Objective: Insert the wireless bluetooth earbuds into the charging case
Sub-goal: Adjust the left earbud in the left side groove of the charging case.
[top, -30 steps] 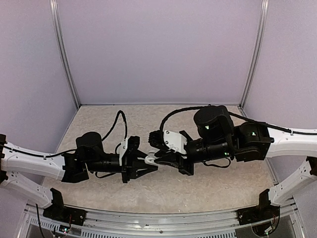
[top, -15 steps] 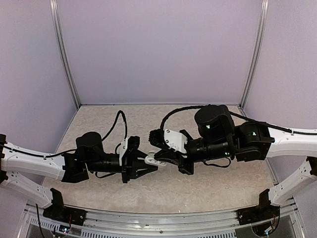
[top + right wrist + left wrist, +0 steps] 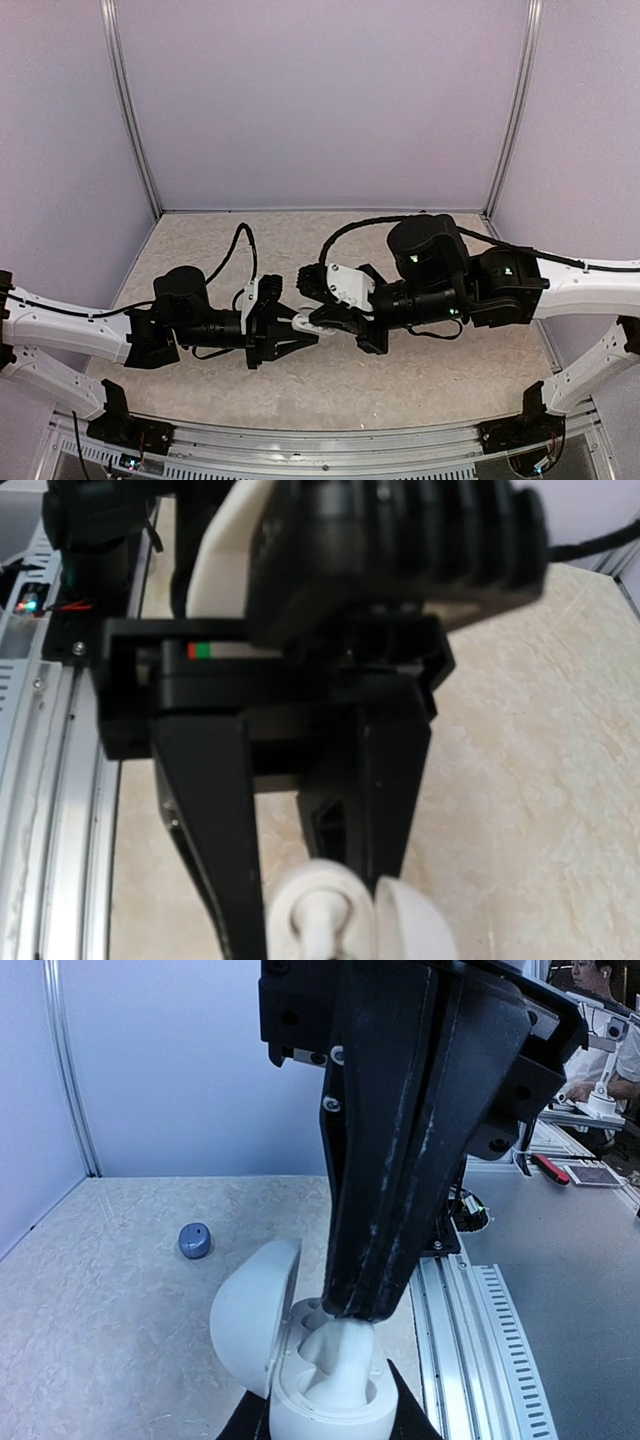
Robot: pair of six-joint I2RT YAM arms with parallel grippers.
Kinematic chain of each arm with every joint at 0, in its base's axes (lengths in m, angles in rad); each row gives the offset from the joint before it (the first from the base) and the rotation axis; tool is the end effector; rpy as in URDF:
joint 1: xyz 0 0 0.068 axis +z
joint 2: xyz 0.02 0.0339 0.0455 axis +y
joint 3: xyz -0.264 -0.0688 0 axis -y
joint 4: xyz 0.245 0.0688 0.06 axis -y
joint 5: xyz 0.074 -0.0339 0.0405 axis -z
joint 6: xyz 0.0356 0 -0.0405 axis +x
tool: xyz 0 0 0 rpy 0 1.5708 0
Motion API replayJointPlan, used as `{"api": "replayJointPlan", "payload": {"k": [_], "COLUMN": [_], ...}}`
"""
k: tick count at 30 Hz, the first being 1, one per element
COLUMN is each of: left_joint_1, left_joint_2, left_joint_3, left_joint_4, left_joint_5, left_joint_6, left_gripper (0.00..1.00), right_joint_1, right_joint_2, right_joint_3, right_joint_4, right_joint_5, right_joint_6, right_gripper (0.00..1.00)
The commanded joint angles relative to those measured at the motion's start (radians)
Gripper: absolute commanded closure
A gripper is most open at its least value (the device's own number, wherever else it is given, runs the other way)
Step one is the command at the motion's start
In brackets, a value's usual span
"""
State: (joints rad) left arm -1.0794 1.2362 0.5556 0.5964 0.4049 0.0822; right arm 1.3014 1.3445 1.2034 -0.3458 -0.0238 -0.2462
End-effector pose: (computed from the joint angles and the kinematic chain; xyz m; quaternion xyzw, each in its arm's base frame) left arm 0.1140 -0.2427 0.2463 0.5095 0.5283 -0.4470 0.5114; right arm 0.0813 0.2977 0.3444 -0.6031 0.6084 0.2685 0.4405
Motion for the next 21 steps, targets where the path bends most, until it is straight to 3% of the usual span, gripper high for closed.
{"api": "replayJointPlan", "payload": {"k": [1, 9, 21], "left_joint_1": [-0.003, -0.003, 0.002], "left_joint_2": [-0.023, -0.026, -0.019], "left_joint_3": [0.0, -0.002, -0.006], "left_joint_4": [0.04, 0.041, 0.05], "left_joint_5": [0.007, 0.006, 0.002], "left_joint_6": [0.0, -0.003, -0.015], "left_gripper": [1.0, 1.0, 1.0], "right_joint_1": [0.009, 0.01, 0.023], "right_joint_2": [0.032, 0.046, -0.095], "right_joint_3": [0.0, 0.006, -0.042], "right_joint_4": [-0.007, -0.035, 0.075], "right_joint_5": [0.066, 0.111, -0.11], "right_joint_6": [0.007, 0.015, -0.005], "right_gripper": [1.0, 1.0, 0.89]}}
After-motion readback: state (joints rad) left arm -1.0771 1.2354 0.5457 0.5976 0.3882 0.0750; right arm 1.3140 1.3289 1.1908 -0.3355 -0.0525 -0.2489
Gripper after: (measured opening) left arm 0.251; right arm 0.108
